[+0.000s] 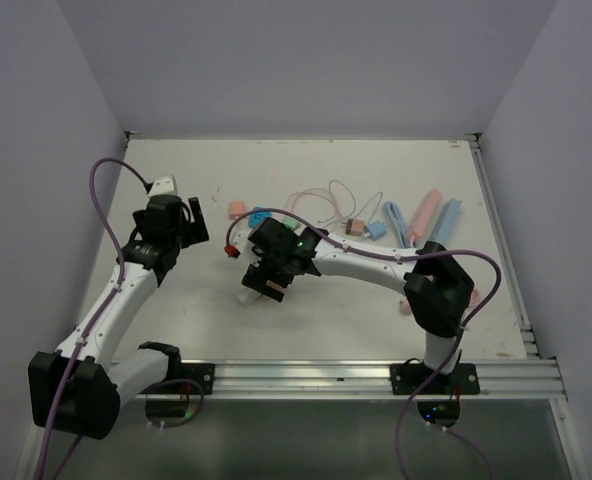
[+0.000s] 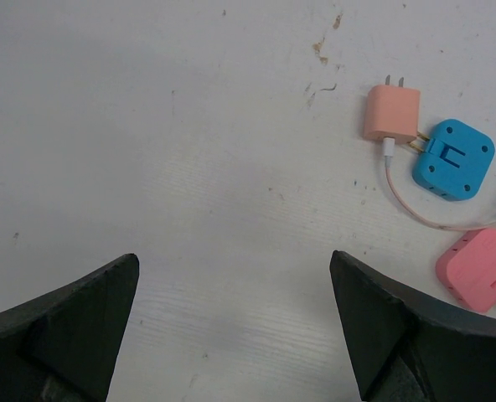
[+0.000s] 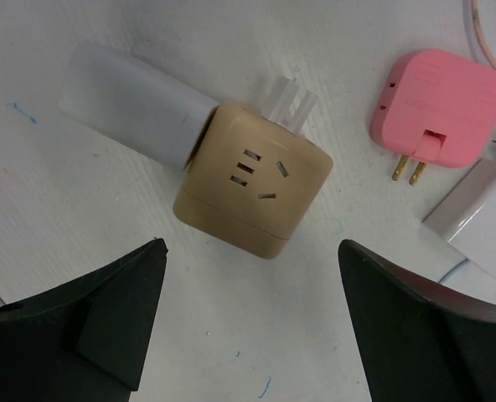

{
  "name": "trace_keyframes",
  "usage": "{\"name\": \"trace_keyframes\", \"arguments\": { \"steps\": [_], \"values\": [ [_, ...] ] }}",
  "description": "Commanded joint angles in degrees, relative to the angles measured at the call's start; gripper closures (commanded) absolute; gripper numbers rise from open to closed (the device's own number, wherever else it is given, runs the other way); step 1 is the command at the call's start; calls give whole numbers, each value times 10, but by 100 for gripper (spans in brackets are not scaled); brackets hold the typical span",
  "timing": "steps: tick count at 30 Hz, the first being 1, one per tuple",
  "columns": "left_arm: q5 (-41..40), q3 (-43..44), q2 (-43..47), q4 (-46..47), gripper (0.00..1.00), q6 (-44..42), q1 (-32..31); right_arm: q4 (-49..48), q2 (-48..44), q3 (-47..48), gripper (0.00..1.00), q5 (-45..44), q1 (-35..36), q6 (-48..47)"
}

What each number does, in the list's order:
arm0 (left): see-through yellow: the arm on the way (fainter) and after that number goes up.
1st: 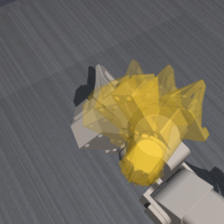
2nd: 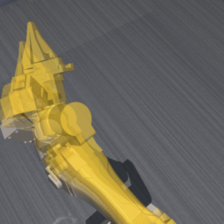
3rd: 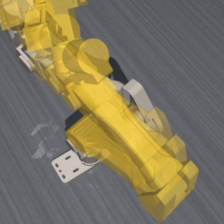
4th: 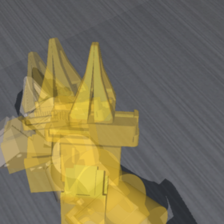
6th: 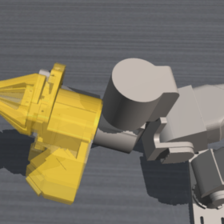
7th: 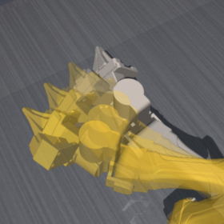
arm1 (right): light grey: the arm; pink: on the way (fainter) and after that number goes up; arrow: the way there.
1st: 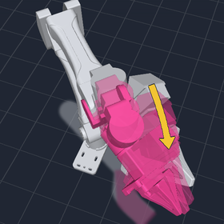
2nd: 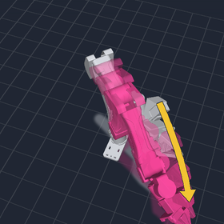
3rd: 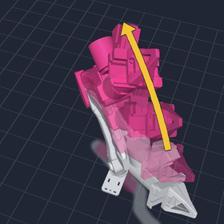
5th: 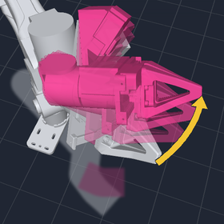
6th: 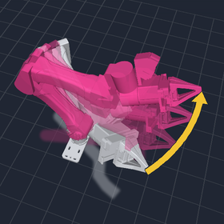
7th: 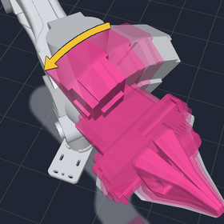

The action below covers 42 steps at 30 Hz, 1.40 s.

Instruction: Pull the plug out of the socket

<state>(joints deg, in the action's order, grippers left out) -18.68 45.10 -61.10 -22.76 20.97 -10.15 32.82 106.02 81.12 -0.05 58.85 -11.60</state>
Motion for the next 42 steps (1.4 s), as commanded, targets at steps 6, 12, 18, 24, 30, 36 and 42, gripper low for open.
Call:
{"name": "trace_keyframes", "arguments": {
  "steps": [6, 12, 18, 24, 30, 36, 42],
  "values": [
    [-32, -4, 16, 24, 0, 9, 4, -29, 18, -11, 14, -72, 21, 88],
    [-26, -3, 14, 25, 1, 11, 4, -79, 12, -43, 15, -101, 29, 167],
    [-30, -5, 17, 25, 0, 11, 4, -120, 9, -61, 19, -123, 29, 210],
    [-29, -5, 16, 25, 1, 12, 4, -131, 12, -59, 19, -114, 29, 218],
    [-25, -5, 13, 25, 1, 12, 4, -140, 18, -63, 19, -107, 29, 212],
    [-23, -5, 12, 25, 0, 10, 4, -148, 31, -65, 28, -111, 29, 207],
    [-12, -7, 12, 29, 0, 7, 4, -148, 33, -76, 60, -124, 29, 205]
  ]
}}
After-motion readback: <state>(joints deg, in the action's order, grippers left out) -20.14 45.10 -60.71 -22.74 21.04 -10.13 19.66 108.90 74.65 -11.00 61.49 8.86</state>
